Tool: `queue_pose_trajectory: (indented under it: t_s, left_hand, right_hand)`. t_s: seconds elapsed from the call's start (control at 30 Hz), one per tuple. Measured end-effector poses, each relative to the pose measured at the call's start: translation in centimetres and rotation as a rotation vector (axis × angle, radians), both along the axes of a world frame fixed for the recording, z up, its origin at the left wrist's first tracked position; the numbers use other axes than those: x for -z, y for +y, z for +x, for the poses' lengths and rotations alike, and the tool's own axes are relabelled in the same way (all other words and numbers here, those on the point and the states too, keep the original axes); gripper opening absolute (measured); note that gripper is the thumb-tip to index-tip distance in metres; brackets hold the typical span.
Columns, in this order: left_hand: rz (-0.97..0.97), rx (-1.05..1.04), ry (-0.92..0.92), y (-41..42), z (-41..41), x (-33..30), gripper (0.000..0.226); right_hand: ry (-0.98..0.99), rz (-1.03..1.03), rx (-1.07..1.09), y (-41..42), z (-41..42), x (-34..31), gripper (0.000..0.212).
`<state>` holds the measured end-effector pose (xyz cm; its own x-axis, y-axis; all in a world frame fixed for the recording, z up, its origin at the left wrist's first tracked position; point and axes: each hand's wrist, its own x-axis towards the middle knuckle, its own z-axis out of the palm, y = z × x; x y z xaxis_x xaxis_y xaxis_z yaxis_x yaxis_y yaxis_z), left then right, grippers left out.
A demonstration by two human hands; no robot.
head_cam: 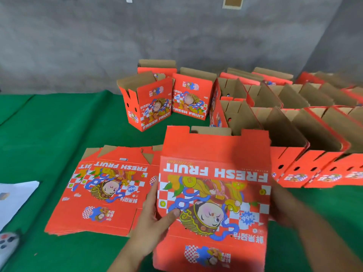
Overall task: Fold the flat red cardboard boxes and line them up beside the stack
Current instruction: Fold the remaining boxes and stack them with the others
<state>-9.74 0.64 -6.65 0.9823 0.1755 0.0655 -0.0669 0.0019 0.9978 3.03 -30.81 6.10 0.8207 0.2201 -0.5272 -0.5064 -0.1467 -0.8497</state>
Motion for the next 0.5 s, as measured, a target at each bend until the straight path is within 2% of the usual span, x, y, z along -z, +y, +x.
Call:
queue_pose_trajectory:
  t_s: [0.1, 0.2, 0.27, 0.4, 0.5]
  left_hand:
    - [-0.012, -0.051, -0.100, -1.7, 0.4, -0.2, 0.097]
    - [0.003, -0.120, -0.153, -3.3, 0.9, -1.5, 0.085]
    - [0.012, -0.127, -0.155, -4.1, 0.8, -2.6, 0.077]
    - [-0.087, -0.110, -0.104, -4.4, 0.4, -4.0, 0.087]
    - [-0.093, -0.043, 0.012, -5.0, 0.6, -4.4, 0.071]
  right_hand:
    - [0.046, 0.174, 0.035, -1.2, -0.6, -0.4, 0.084]
    - [0.015, 0.190, 0.060, -2.2, -0.9, -0.2, 0.081]
    - [-0.107, 0.174, 0.072, -2.9, -1.1, 0.2, 0.076]
    - [-0.463, 0.085, 0.026, -4.0, -2.5, 0.5, 0.083]
    - [-0.701, 0.010, -0.012, -5.0, -2.9, 2.4, 0.076]
